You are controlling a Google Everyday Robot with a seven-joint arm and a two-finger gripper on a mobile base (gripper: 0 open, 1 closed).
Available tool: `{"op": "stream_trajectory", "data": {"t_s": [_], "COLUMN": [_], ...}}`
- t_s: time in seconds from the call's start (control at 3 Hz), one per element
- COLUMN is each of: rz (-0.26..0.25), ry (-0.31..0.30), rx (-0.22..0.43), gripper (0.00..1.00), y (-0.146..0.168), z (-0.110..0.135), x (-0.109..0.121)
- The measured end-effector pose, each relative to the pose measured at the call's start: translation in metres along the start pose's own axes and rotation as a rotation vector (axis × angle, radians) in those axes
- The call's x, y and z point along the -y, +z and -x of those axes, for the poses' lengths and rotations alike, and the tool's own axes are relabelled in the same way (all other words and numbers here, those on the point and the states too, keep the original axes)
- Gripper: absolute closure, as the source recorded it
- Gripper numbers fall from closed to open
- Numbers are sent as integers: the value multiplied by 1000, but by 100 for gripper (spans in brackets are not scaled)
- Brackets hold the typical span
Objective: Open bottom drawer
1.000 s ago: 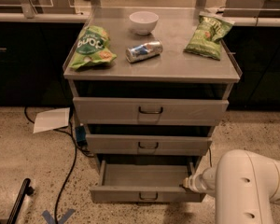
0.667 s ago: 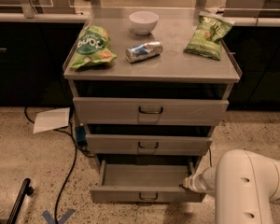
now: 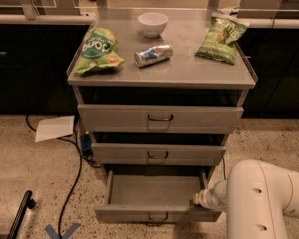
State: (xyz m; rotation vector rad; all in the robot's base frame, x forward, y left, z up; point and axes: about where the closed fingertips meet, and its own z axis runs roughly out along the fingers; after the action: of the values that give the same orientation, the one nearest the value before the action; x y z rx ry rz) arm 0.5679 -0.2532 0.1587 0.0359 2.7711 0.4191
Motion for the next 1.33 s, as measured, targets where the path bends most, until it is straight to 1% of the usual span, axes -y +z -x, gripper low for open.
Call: {"op": "stream_trajectory", "data": {"t_s": [0.33, 0.67, 1.0, 1.33], "rz": [17, 40, 68, 97], "ry": [18, 17, -3, -67], "rx": [-39, -60, -46, 76], "gripper": [100, 100, 100, 100], "y": [6, 9, 3, -20], "z": [-26, -46, -67, -61], "x": [1, -3, -11, -23]}}
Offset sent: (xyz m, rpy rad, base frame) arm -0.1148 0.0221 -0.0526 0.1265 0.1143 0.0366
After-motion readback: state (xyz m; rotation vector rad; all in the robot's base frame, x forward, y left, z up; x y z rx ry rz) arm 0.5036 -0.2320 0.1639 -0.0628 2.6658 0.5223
